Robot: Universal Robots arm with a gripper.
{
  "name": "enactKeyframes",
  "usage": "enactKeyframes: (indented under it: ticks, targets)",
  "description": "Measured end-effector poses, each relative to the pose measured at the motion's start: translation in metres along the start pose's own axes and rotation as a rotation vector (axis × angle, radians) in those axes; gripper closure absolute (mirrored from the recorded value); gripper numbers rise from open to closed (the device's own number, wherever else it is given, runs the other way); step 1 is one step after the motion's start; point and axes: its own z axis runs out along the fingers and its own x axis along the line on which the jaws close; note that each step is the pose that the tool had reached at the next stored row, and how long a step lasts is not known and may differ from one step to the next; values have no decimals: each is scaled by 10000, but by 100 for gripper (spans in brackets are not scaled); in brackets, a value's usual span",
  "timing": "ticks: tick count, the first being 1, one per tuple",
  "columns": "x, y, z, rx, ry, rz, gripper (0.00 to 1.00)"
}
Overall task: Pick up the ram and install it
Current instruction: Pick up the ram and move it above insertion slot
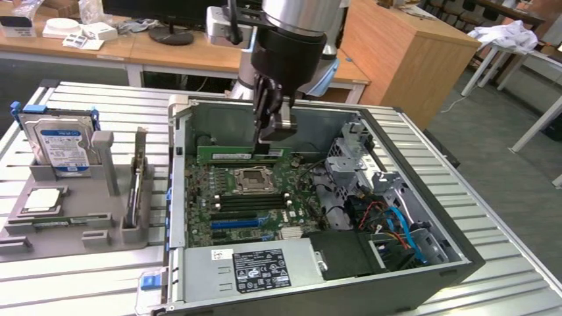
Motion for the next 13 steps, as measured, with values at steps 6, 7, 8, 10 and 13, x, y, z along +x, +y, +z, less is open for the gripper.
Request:
enactKeyframes:
  ticks: [6, 7, 8, 10, 13]
  targets:
    - [1, -126, -4, 0, 0, 0, 88]
    - [1, -148, -5, 0, 0, 0, 88]
    - [2, -169, -6, 0, 0, 1, 88]
    - [3, -210, -7, 0, 0, 0, 88]
    - [3, -262, -9, 0, 0, -1, 88]
